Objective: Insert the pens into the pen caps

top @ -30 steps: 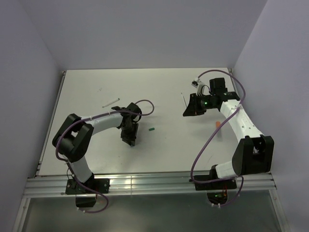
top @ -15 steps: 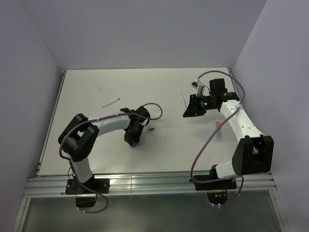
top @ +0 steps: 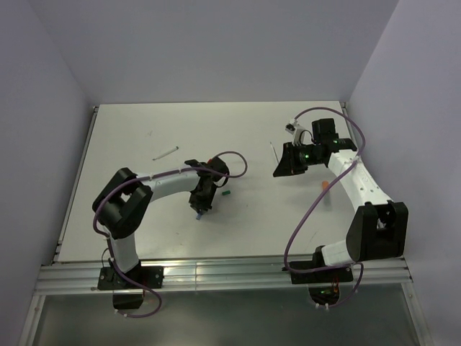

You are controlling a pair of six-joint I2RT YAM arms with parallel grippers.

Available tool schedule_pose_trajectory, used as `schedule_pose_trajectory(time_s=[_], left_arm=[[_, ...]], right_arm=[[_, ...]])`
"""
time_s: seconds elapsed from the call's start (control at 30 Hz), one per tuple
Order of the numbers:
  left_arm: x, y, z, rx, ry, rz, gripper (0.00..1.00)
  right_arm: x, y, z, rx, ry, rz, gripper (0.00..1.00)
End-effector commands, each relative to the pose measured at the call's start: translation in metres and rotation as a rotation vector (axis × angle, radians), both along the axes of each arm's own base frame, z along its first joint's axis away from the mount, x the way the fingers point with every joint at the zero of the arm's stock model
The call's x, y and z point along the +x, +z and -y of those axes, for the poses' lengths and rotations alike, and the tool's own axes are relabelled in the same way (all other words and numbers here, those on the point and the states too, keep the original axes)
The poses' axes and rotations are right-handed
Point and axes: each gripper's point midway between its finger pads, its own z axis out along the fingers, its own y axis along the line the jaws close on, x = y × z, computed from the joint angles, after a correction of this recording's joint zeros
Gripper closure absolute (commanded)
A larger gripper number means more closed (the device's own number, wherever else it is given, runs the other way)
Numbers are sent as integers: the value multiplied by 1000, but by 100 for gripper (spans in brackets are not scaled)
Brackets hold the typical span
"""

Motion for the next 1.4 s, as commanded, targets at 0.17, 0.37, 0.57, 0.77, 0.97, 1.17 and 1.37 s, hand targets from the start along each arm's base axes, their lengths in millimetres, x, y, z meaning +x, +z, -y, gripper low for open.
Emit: schedule_pose_trajectory(time_s=[0.17, 0.37, 0.57, 0.77, 0.97, 1.17, 1.37], left_arm=[[9, -22, -8, 51, -9, 42, 100], [78, 84, 26, -219, 71, 237, 100], [145, 289, 7, -682, 115, 675, 100], [139, 406, -16, -983, -24, 913, 100], [103, 443, -7, -1261, -293, 920, 100], [91, 447, -17, -1389, -244, 927, 100], [83, 422, -15, -1507, -182, 840, 100]], right_arm=[[-2, 7, -1, 17, 15, 20, 100], [0, 39, -7, 46, 46, 122, 100], [5, 91, -29, 109, 105, 277, 100], [7, 148, -79, 112, 202, 487, 100], [9, 161, -114, 108, 234, 576, 100], [7, 151, -149, 49, 249, 576, 100], [-9, 151, -178, 93, 288, 520, 100]])
